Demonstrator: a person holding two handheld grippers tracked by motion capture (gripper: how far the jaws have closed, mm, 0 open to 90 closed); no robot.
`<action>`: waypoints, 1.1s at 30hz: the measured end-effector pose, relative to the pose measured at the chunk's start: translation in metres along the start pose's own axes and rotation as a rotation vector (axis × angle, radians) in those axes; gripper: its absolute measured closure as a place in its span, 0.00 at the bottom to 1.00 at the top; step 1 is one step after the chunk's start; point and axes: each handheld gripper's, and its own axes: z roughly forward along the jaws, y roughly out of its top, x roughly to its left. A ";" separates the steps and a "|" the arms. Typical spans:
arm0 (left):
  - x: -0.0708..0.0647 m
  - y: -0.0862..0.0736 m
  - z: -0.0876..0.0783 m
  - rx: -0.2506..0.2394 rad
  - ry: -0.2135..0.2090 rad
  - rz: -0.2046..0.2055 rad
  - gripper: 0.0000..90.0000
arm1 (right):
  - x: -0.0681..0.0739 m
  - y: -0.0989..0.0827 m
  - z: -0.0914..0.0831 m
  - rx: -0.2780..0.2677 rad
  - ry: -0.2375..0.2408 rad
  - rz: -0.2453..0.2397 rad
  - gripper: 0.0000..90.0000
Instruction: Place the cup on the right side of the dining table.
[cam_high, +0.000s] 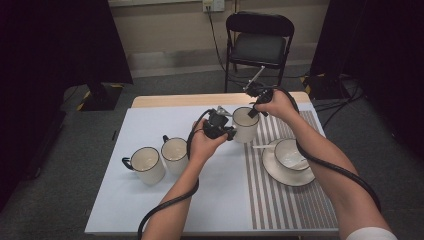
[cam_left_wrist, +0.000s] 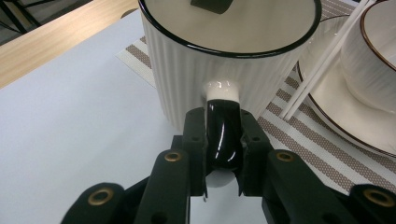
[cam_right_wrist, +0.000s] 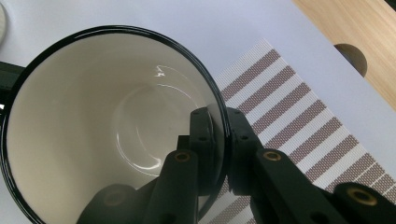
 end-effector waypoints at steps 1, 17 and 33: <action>0.000 0.001 0.004 0.000 -0.003 -0.001 0.86 | -0.002 -0.001 0.001 -0.001 0.000 0.004 0.92; 0.001 0.008 0.030 0.016 -0.031 -0.007 0.85 | -0.021 -0.015 0.008 0.017 -0.021 0.042 0.92; -0.001 0.021 0.055 0.025 -0.064 0.002 0.85 | -0.040 -0.032 0.008 0.020 -0.053 0.097 0.92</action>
